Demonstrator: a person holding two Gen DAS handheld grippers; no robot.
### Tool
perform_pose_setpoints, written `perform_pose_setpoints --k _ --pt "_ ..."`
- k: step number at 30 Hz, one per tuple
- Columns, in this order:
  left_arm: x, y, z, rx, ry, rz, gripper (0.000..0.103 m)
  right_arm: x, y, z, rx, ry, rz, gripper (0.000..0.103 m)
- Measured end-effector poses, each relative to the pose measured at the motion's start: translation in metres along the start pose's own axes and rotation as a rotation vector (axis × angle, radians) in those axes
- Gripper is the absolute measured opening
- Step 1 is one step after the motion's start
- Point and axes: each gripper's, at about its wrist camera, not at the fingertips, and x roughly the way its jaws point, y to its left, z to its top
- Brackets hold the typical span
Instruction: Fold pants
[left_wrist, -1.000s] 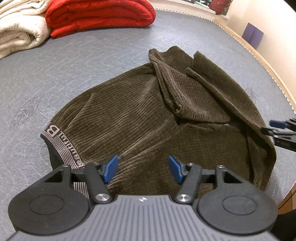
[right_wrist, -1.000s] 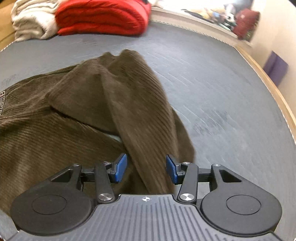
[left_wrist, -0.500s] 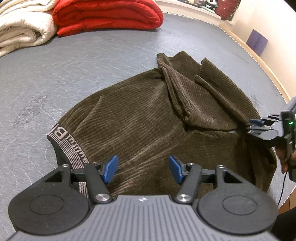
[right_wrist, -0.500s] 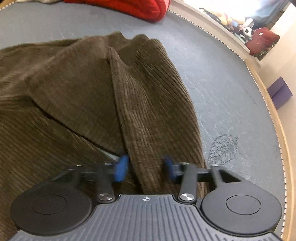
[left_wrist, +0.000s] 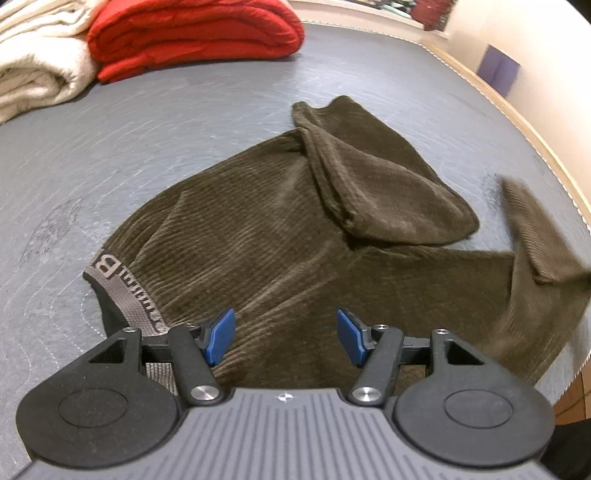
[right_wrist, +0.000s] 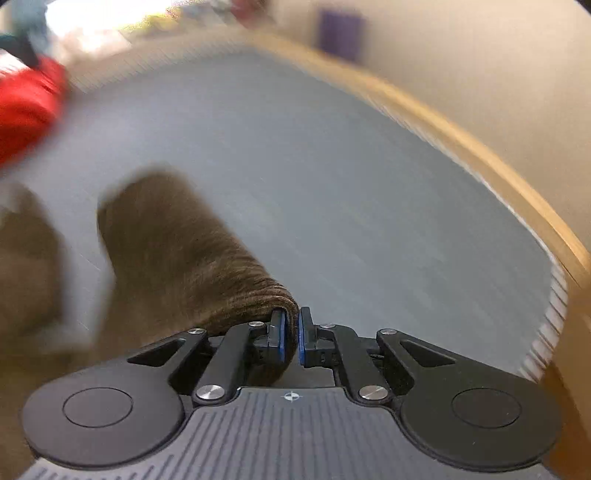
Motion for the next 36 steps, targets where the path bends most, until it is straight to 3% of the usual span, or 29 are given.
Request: perform_pose_setpoints --k 3,5,8,11,14,16,18,22,24,26,27,29,31,32,33,36 --pt "-0.001 -0.008 -0.001 0.02 -0.003 -0.006 0.067 0.029 -0.057 -0.033 0.104 0.253 -0.037 0.006" --pt "0.001 -0.012 -0.001 0.023 0.001 -0.004 0.067 0.034 -0.08 -0.045 0.175 0.304 0.011 0.008" --pt "0.006 -0.018 -0.001 0.032 0.011 0.001 0.067 0.013 -0.087 -0.041 0.196 0.197 0.058 0.015" --pt "0.01 -0.025 -0.001 0.055 0.016 0.004 0.069 -0.01 -0.08 -0.033 0.2 0.066 0.062 0.03" --pt "0.014 -0.025 0.0 0.055 0.025 0.011 0.069 -0.024 -0.059 -0.022 0.128 -0.05 -0.005 0.039" --pt "0.016 -0.024 0.0 0.049 0.026 0.012 0.069 -0.023 -0.051 -0.017 0.127 -0.044 -0.077 0.042" --pt "0.017 -0.021 0.001 0.043 0.028 0.014 0.069 -0.012 -0.063 -0.018 0.264 0.043 -0.097 0.043" --pt "0.017 -0.018 0.006 0.035 0.025 0.006 0.07 0.02 -0.123 -0.047 0.77 0.258 -0.047 0.044" --pt "0.017 -0.018 0.008 0.035 0.023 0.0 0.07 0.024 -0.137 -0.058 0.876 0.293 -0.058 0.044" --pt "0.016 -0.02 0.009 0.035 0.019 -0.009 0.071 0.021 -0.139 -0.058 0.88 0.265 -0.076 0.042" --pt "0.016 -0.022 0.01 0.035 0.018 -0.011 0.071 0.015 -0.139 -0.056 0.869 0.227 -0.129 0.04" --pt "0.015 -0.025 0.011 0.037 0.015 -0.019 0.071 -0.003 -0.152 -0.055 0.888 0.122 -0.258 0.041" --pt "0.015 -0.027 0.011 0.042 0.015 -0.024 0.071 -0.012 -0.17 -0.056 0.958 0.023 -0.285 0.043" --pt "0.015 -0.029 0.011 0.045 0.016 -0.025 0.072 -0.01 -0.17 -0.05 0.893 0.013 -0.274 0.043" --pt "0.015 -0.03 0.012 0.049 0.015 -0.026 0.072 -0.005 -0.163 -0.043 0.802 0.012 -0.209 0.043" --pt "0.016 -0.031 0.014 0.053 0.012 -0.025 0.072 -0.001 -0.106 -0.029 0.424 -0.019 0.073 0.041"
